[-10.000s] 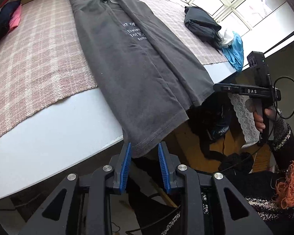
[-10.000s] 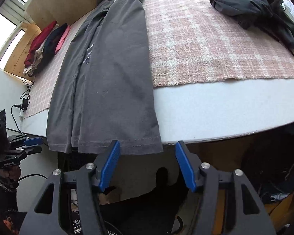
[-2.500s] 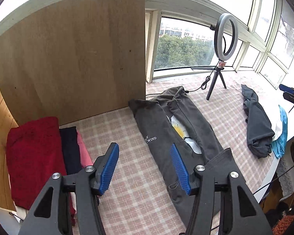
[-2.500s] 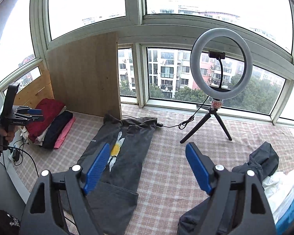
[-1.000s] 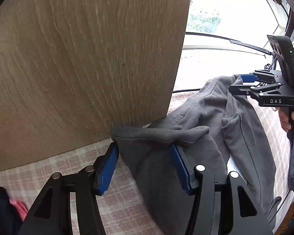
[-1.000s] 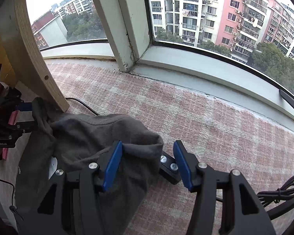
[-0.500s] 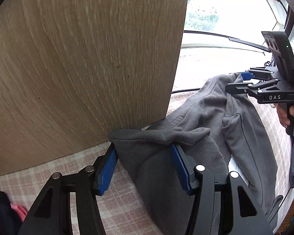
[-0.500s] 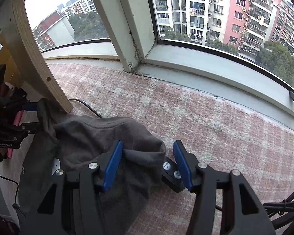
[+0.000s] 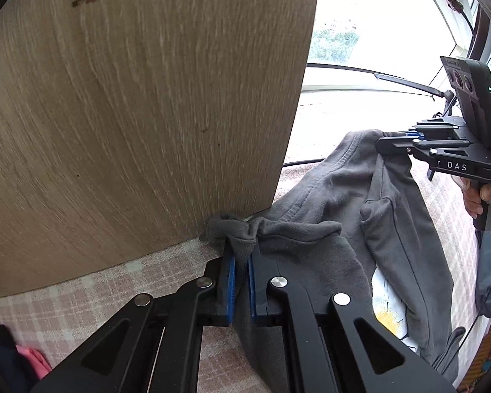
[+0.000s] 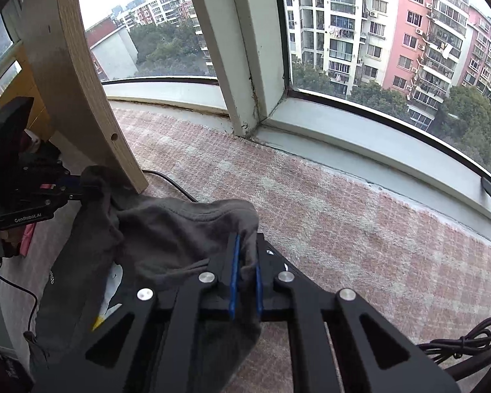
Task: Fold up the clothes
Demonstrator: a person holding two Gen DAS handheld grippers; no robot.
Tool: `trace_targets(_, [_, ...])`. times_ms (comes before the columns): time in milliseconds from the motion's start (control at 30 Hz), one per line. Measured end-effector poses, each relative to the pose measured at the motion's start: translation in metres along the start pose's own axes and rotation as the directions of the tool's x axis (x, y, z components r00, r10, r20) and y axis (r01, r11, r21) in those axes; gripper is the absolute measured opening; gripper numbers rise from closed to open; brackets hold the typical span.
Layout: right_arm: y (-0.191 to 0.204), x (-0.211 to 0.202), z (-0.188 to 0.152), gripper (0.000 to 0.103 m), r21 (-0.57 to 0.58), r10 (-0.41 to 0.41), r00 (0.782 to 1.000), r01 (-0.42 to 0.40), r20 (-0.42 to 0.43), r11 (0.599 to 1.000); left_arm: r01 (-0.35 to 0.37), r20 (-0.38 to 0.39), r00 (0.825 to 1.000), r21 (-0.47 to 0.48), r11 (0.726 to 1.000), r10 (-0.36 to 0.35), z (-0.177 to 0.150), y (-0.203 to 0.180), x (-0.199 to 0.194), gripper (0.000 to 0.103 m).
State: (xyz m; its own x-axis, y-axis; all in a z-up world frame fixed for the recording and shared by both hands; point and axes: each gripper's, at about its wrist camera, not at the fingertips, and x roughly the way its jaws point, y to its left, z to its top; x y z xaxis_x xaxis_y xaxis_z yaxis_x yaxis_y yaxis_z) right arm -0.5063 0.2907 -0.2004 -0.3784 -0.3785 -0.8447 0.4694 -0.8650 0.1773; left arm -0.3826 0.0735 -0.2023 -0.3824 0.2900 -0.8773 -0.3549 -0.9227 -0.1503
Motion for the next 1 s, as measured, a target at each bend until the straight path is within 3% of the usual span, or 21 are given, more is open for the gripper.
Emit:
trace_targets(233, [0.015, -0.055, -0.007, 0.007, 0.021, 0.029, 0.996, -0.031, 0.089, 0.999, 0.037, 0.062, 0.997, 0.047, 0.998, -0.04, -0.013, -0.026, -0.059, 0.005])
trace_targets(500, [0.074, -0.152, -0.047, 0.007, -0.013, 0.041, 0.981, -0.039, 0.189, 0.999, 0.036, 0.12, 0.991, 0.139, 0.99, -0.053, -0.033, -0.039, -0.139, 0.005])
trace_targets(633, [0.109, -0.204, -0.088, 0.007, -0.014, 0.048, 0.972, -0.046, 0.229, 0.999, 0.021, 0.146, 0.988, 0.173, 0.985, -0.047, -0.048, -0.022, -0.177, 0.005])
trace_targets(733, [0.132, -0.232, -0.13, 0.007, -0.007, 0.039, 0.969, -0.038, 0.244, 0.999, 0.04, 0.138, 0.988, 0.181, 0.983, -0.066, -0.083, -0.039, -0.193, 0.005])
trace_targets(1000, [0.17, -0.239, -0.248, 0.007, 0.088, 0.047, 0.979, -0.065, 0.198, 0.994, 0.091, 0.051, 0.994, 0.172, 0.981, -0.101, -0.185, -0.078, -0.196, 0.005])
